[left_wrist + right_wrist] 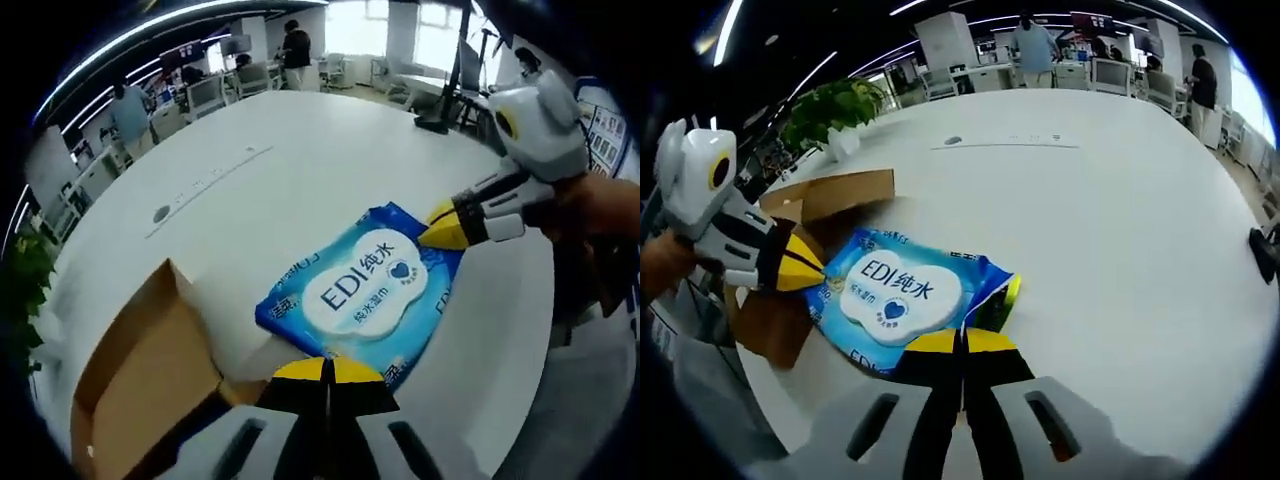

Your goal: Operate the shoe box by opening the lid, removing the specified soft item, and placing it in the target area until the item is outside and the box remains undamaged.

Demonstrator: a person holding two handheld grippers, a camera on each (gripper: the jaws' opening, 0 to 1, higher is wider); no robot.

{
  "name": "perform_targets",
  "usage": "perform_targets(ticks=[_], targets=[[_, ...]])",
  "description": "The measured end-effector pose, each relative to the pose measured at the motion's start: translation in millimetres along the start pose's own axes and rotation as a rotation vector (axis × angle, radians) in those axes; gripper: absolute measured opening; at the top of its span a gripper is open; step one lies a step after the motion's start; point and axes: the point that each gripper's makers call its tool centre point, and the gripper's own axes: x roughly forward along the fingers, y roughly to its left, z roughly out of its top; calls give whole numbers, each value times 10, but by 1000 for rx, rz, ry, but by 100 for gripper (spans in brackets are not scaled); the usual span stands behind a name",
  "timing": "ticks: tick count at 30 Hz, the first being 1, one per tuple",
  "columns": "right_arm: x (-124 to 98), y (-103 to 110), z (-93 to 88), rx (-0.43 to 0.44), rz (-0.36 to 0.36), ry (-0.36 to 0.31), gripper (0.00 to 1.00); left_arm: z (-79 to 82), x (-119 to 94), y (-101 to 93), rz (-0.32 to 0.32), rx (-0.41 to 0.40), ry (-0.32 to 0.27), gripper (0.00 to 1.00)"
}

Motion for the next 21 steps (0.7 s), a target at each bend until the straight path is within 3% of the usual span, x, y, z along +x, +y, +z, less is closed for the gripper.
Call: perform_targets(ticks=[6,15,21], targets=[[21,-52,5,3,-10,-3,0,38,28,13,0,-5,-11,0],[31,-63,-24,-6,-8,-5,0,-34,70,-14,17,75,18,0],[4,-89,-42,-82,-29,-2,5,-53,30,-24,14,79,29,8]])
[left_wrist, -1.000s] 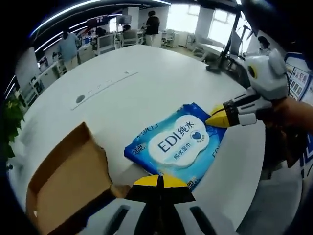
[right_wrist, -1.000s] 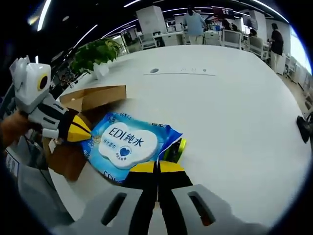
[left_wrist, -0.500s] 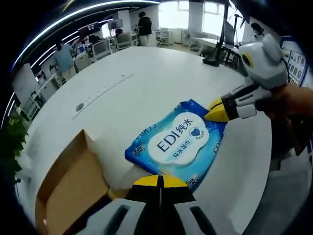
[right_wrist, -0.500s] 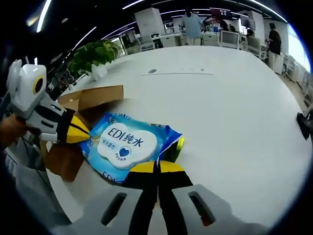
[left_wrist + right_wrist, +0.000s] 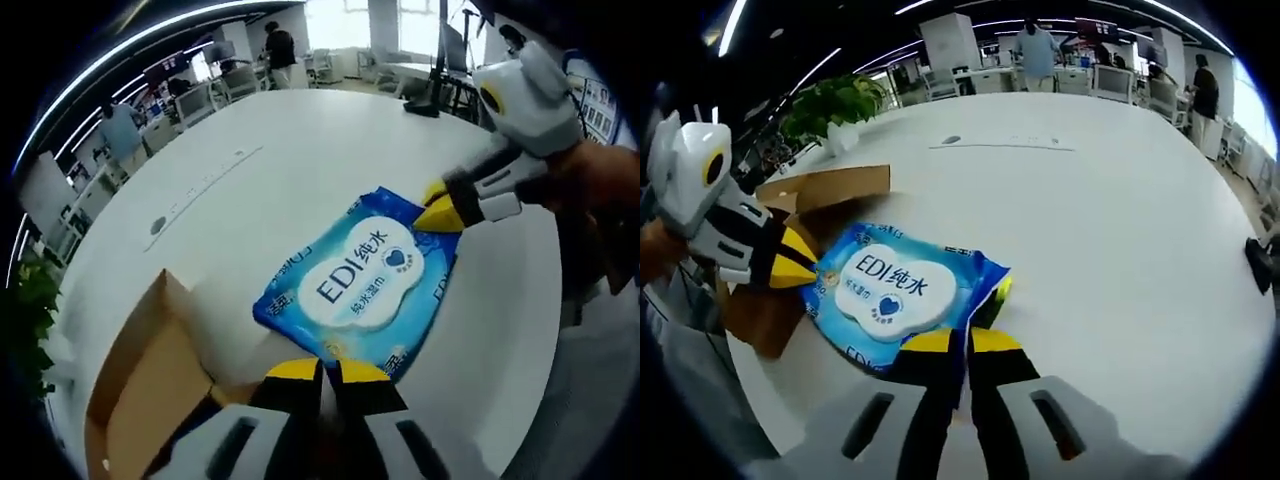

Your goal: Operate the shoe box by opening the lid, removing the specified soft item, and placing it in the target area until the item is outside and the box remains undamaged.

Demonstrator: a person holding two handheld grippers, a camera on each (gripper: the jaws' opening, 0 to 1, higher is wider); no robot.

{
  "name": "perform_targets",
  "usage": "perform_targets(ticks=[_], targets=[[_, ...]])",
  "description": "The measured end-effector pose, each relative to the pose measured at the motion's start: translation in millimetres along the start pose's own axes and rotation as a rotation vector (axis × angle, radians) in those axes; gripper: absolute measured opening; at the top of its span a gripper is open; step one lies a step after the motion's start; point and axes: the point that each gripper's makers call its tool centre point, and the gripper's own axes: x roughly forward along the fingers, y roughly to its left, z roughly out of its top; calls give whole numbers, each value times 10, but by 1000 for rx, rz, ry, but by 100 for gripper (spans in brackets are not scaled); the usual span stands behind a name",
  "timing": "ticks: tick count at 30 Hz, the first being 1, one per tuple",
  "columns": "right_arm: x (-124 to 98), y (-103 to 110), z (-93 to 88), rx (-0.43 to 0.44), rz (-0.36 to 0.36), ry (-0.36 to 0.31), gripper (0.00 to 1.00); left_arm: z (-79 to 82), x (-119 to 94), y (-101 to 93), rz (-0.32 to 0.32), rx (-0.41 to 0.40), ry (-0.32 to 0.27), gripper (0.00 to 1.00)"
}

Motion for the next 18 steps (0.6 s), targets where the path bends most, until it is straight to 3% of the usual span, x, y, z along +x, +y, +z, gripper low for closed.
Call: perform_targets(ticks=[10,18], targets=[[-150,57,55,-89,8,15,14,151,-223,34,-30,-49,-81,19],[-335,136,114,-134,20,14,23,151,-506,96,-41,-81,-154,25]])
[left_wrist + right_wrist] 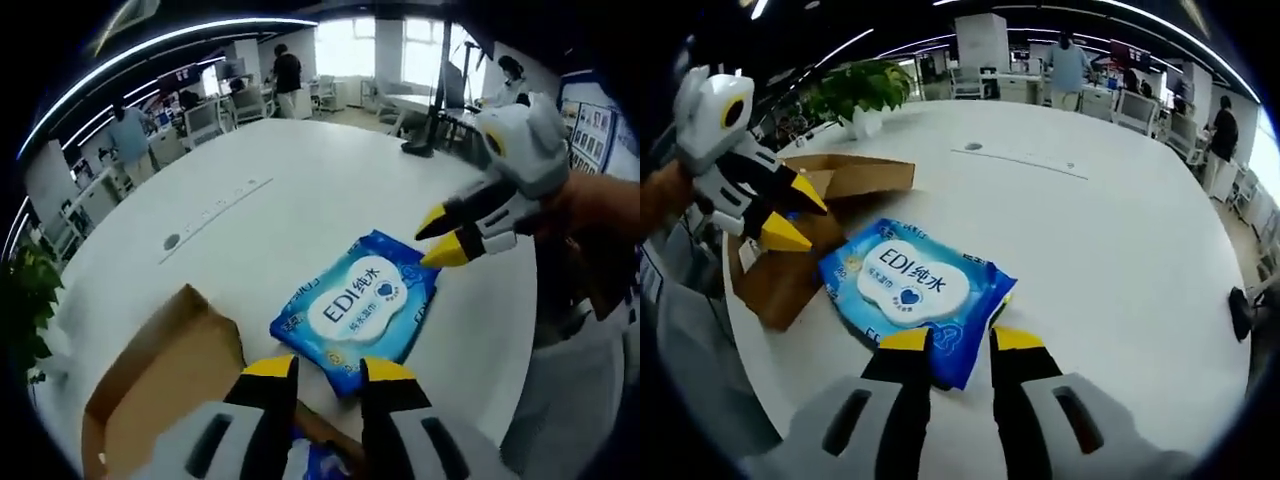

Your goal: Operate the shoe box by opening the lid, removing the specified soft item, and placing it in the target area until the item is outside and the box remains undamaged.

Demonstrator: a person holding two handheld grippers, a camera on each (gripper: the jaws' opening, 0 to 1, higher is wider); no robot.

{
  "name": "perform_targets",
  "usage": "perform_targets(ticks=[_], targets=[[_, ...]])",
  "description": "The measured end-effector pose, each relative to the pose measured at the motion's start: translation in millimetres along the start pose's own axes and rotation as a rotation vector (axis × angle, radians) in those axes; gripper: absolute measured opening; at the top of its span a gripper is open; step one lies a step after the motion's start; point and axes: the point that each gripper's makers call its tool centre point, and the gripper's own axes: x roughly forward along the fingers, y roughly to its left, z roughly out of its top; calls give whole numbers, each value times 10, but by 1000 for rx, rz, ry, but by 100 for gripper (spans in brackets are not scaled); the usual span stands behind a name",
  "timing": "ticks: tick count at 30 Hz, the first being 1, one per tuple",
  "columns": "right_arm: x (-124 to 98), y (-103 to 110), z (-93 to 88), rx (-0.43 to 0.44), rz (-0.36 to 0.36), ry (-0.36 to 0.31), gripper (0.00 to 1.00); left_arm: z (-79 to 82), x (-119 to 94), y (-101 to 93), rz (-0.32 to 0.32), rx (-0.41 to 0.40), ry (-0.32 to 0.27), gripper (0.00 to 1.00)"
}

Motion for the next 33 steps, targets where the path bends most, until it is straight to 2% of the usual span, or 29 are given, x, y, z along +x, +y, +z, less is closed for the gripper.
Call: perform_targets(ticks=[6,15,24,33], targets=[[-138,78,50,-63,19,13,29,-55,-214,95,5,-20,-24,30],[-346,260,187,-129,73,19,37,-251,-503,213,-2,-57,-36,32],[-458,518,431,-213,142,7,41,-573,-698,300,2,-40,-4,32],[-435,801,637,-306,209,8,43,-821,-783,358,-5,-34,6,32]])
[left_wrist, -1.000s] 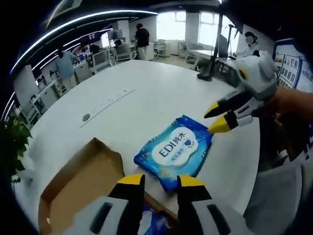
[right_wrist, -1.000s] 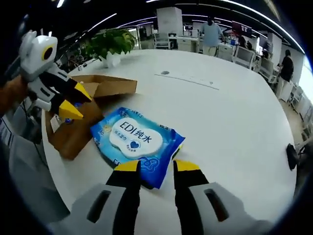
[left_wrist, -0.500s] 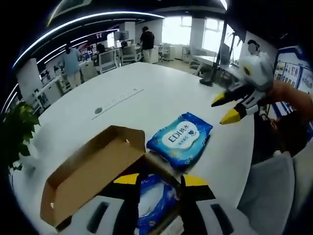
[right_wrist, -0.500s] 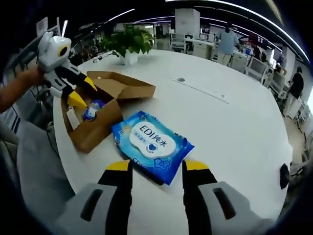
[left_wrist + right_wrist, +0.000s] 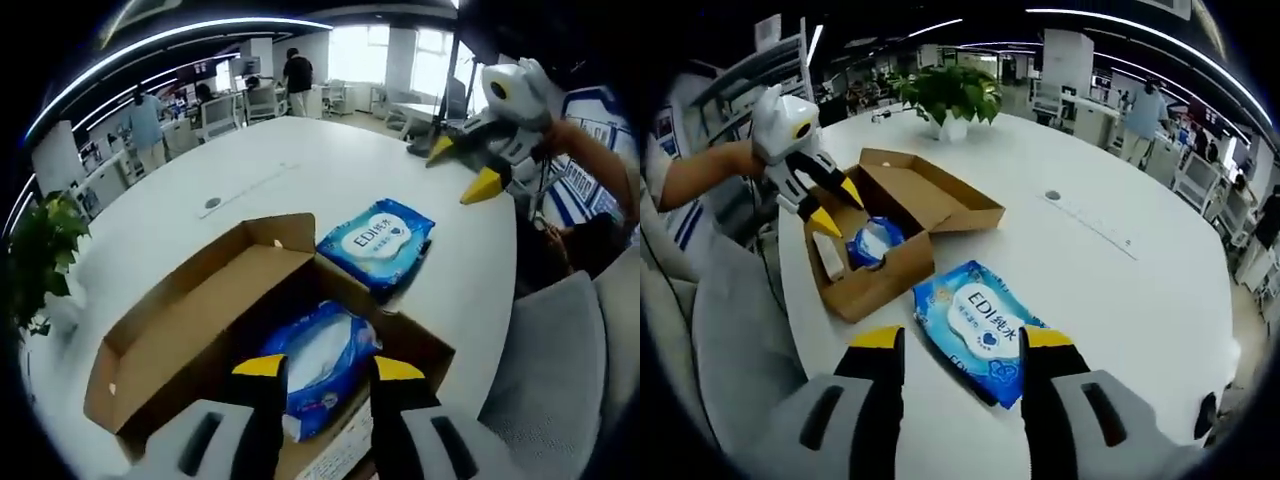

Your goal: Operate the shoe box by opening the lid, removing the specified soft item, and placing it in the target area until the item is outside and the box remains undamaged.

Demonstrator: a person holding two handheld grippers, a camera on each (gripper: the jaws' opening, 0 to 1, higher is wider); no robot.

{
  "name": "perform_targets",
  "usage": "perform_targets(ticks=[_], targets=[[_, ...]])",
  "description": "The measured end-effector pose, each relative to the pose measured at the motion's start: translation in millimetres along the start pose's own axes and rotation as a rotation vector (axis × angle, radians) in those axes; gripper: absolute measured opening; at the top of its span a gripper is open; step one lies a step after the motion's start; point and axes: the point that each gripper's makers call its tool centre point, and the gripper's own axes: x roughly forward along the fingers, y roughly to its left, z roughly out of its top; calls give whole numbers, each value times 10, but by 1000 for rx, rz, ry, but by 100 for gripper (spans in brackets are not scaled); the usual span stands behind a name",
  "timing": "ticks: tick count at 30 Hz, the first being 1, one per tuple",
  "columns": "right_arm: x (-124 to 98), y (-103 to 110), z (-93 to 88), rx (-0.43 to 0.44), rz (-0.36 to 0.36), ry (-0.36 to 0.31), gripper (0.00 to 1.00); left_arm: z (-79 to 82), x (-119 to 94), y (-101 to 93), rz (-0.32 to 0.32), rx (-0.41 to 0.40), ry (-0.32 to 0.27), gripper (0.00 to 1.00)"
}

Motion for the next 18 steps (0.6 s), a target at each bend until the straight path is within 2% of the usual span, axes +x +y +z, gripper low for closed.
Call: perform_targets(ticks=[10,18], targets=[[222,201,213,-84,65,1,42,-153,35,-26,-22,38,-16,30],[474,376,373,-158,128,-2,40,-133,133,-21,-44,72,-17,25]])
